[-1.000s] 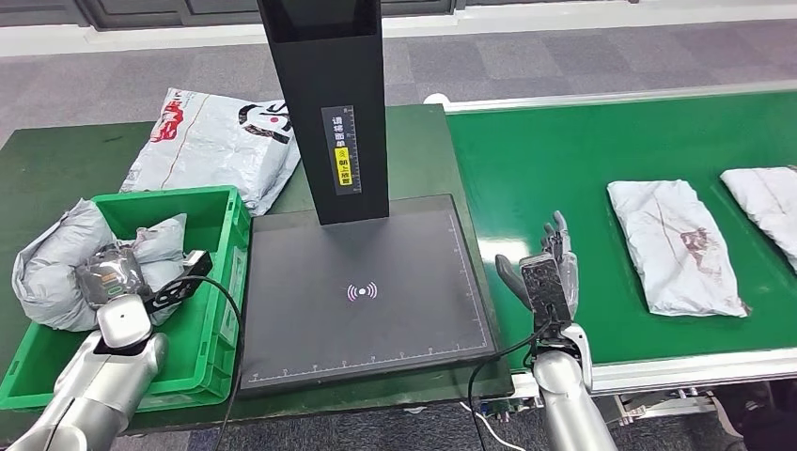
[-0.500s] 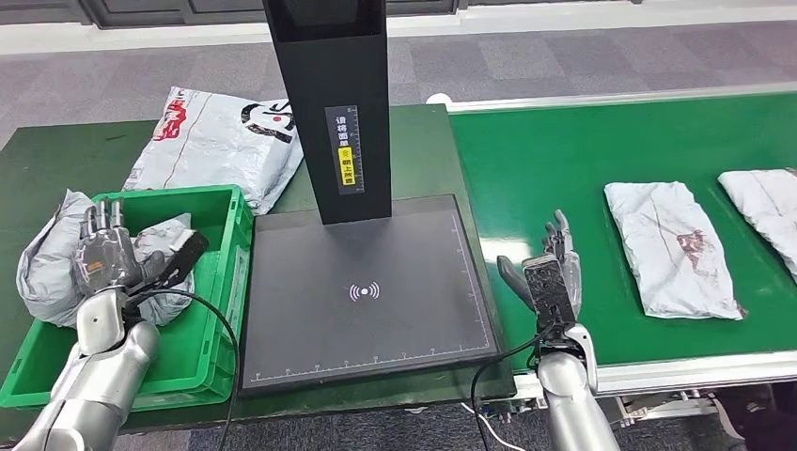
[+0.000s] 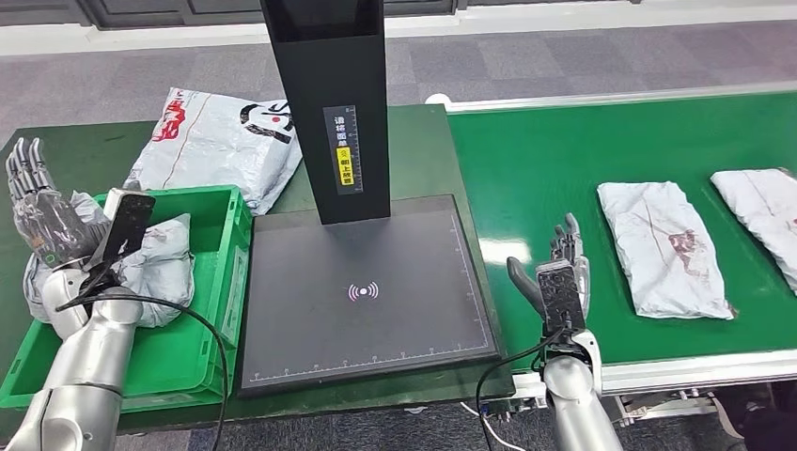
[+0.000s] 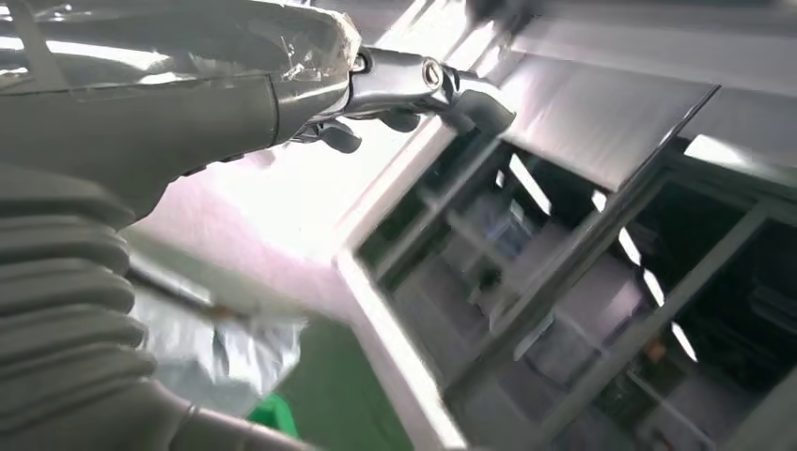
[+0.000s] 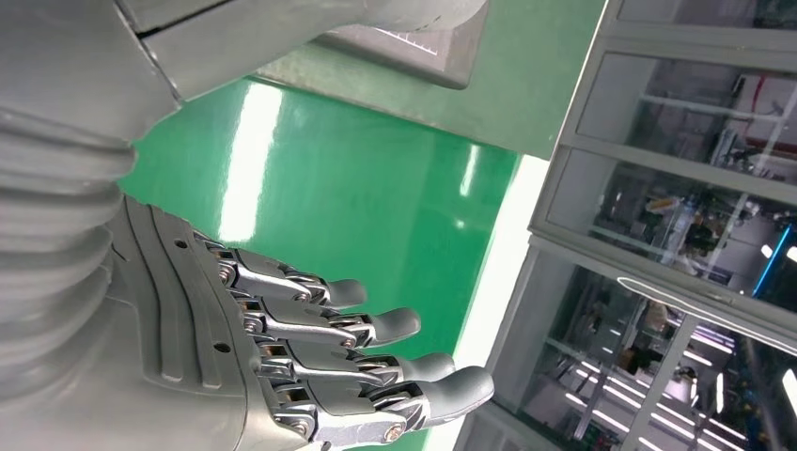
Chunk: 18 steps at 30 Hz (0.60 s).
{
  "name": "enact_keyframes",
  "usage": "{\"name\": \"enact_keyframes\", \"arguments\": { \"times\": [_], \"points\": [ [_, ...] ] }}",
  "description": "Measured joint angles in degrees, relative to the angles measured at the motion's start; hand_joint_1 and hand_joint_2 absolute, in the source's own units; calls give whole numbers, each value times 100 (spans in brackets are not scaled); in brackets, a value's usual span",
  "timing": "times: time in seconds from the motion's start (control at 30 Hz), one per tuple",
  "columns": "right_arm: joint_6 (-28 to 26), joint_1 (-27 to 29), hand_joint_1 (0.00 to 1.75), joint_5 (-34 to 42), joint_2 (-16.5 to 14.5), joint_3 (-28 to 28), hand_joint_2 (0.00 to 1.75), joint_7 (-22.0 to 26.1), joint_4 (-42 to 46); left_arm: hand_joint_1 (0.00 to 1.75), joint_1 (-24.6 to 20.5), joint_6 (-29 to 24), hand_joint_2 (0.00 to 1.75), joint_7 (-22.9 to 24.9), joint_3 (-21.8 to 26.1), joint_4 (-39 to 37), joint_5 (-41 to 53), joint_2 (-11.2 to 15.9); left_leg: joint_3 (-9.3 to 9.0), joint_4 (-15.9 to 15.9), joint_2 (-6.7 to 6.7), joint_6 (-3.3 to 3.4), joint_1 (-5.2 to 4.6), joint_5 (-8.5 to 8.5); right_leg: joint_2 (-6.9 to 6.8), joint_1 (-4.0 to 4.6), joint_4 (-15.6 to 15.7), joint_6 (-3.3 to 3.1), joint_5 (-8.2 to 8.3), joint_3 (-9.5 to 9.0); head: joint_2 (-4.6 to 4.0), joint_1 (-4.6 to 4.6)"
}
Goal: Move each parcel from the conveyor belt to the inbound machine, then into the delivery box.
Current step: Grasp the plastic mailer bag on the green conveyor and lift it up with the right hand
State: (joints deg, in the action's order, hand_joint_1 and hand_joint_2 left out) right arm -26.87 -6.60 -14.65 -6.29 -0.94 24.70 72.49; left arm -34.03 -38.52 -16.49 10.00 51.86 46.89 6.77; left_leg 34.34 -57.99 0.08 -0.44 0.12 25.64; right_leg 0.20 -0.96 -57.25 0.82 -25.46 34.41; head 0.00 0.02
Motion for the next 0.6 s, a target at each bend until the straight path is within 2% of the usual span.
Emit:
{"name": "enact_keyframes", "arguments": {
  "times": [0.07, 0.2, 0.27, 0.4, 0.5, 0.6],
  "points": [
    [-28, -1, 0, 21, 27, 0, 175, -2, -1, 0, 3, 534, 0, -150, -10, 12, -646, -67, 0, 0, 0, 0, 0, 0, 0, 0, 1, 0, 0, -1, 0, 1],
    [-72, -56, 0, -54, 134, 0, 175, -2, -44, 0, 124, 2334, 0, -606, -211, 106, -2375, -299, 3, 0, -5, 0, -2, 0, -5, -2, 1, 1, 0, -5, 0, 1],
    [-71, -122, 0, -98, 186, 0, 175, -2, -97, 0, 217, 2657, 0, -779, -377, 145, -2776, -393, 4, -1, -6, 1, -3, 0, -6, -3, 2, 1, 1, -5, 0, 2],
    [-75, -201, 0, -136, 238, 0, 175, 7, -181, 0, 307, 2733, 175, -843, -608, 201, -3022, -486, 4, -3, 7, 3, -5, 3, 3, -4, 2, 2, 2, -1, 0, 2],
    [-149, -244, 0, -225, 271, 0, 175, -10, -247, 0, 338, 3015, 175, -966, -740, 236, -3276, -526, 4, -3, 4, 3, -5, 3, 1, -3, 2, 2, 1, 1, 0, 1],
    [-350, -400, 0, -488, 338, 0, 175, -97, -438, 0, 419, 3329, 175, -1342, -932, 231, -3464, -662, 5, -3, -4, 3, -4, 2, -6, -2, 2, 1, 0, -1, 0, 2]
  ]
}}
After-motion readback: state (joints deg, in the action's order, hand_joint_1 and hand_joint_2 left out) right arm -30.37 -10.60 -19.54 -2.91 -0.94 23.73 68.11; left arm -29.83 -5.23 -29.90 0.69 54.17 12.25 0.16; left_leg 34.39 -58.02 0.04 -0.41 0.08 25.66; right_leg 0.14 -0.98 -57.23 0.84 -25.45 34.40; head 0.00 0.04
